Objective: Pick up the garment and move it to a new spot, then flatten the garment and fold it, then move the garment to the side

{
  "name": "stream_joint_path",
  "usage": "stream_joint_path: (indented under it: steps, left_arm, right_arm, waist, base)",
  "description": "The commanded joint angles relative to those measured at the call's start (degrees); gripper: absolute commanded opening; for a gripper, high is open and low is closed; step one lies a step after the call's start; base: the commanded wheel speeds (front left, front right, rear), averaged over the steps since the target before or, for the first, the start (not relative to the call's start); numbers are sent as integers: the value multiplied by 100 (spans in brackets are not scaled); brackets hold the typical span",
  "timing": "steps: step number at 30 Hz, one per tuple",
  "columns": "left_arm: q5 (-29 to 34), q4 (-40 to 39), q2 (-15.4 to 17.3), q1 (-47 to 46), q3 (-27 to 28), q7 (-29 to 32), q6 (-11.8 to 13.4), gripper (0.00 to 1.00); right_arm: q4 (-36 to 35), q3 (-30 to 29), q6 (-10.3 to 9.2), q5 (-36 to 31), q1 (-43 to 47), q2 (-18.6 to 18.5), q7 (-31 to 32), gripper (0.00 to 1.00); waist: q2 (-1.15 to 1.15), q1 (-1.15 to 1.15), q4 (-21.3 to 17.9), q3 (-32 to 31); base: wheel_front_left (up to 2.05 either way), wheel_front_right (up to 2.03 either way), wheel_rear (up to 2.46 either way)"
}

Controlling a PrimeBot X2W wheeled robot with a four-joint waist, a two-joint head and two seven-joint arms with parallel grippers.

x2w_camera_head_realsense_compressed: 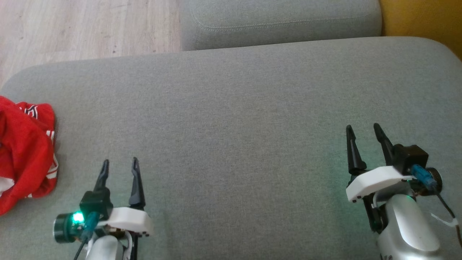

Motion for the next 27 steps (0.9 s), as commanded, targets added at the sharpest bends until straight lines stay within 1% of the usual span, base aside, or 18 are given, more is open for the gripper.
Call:
stream_joint_path:
  steps: [1,10,14,18,27]
  left_arm:
    - [166,-194,50,-98,227,-112,55,100]
    - [205,-179,-5,-29,369,-122,15,100]
    - [156,-176,-18,-48,394,-122,-46,100]
    - [145,-178,-25,-110,388,-122,-71,100]
    - [65,-307,-29,-103,530,-122,-8,100]
  right_arm:
    - [-192,91,23,-158,-159,-4,-102,100]
    - [-161,171,23,-104,-149,-4,-112,100]
    - [-195,253,23,-128,-152,-4,-112,100]
    - [-209,458,23,-142,-166,-4,-112,100]
    - [-177,1203,23,84,-219,-4,-112,100]
  waist:
    - [0,0,-4,-6]
    - [0,0,54,6]
    - [0,0,236,61]
    - [0,0,643,186]
    - [0,0,1884,381]
  base:
    - [0,0,0]
    - [0,0,0]
    - [0,0,0]
    - [0,0,0]
    - [0,0,0]
